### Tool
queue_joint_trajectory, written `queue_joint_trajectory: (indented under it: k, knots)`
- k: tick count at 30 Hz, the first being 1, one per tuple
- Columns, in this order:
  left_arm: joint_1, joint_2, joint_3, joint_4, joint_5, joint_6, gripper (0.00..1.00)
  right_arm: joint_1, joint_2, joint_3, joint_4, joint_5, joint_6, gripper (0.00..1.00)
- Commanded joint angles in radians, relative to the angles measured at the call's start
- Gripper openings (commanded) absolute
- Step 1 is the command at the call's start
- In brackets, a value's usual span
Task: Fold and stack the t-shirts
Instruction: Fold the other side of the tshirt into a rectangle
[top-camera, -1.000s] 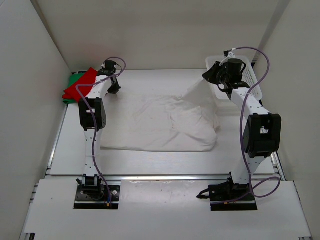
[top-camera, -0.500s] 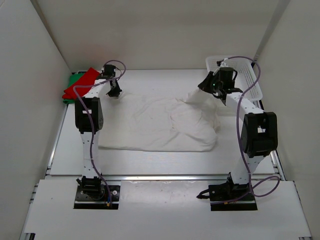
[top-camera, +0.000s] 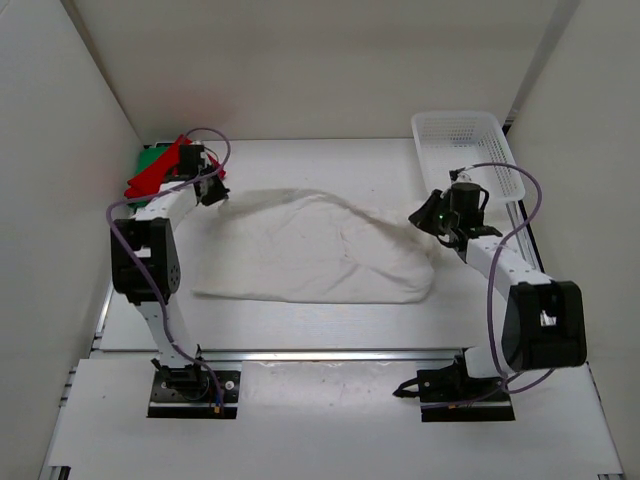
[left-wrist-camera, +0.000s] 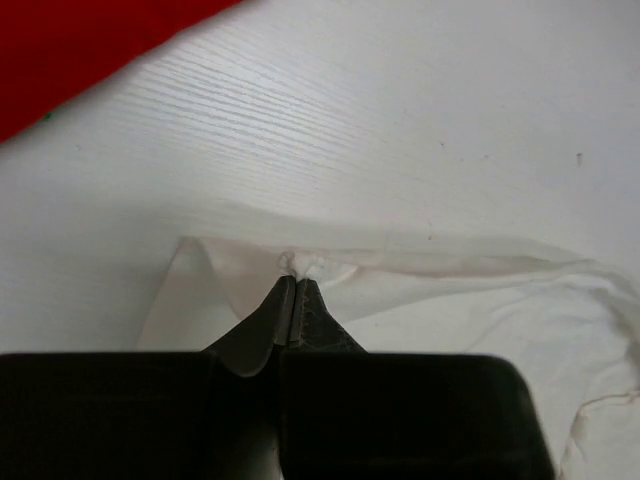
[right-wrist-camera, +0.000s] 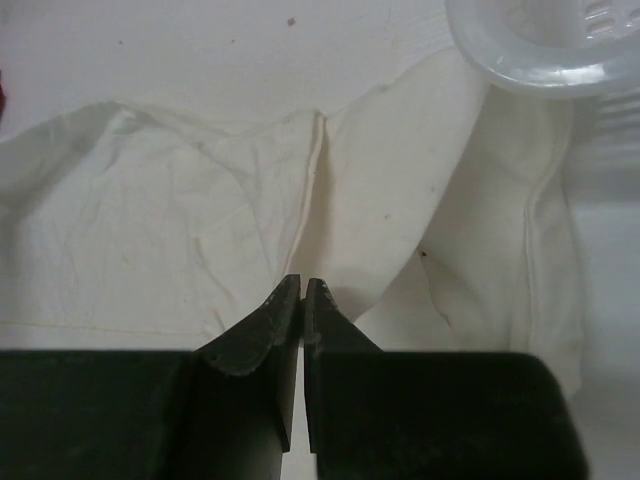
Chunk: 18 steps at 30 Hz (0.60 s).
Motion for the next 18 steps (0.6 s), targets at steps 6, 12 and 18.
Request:
queue_joint_trajectory:
  k: [6, 12, 18]
  knots:
    - [0.107, -0.204, -0.178, 0.109, 0.124, -0.025, 0.00, -0.018, -0.238, -0.130, 0.022, 0.006, 0.025, 0.00]
    - [0.157, -0.268, -0.265, 0.145, 0.179, -0.039, 0.00, -0.021, -0.402, -0.292, 0.005, 0.061, 0.042, 0.00]
    - [0.192, -0.325, -0.321, 0.186, 0.253, -0.100, 0.00, -0.095, -0.511, -0.379, -0.007, 0.018, 0.053, 0.00]
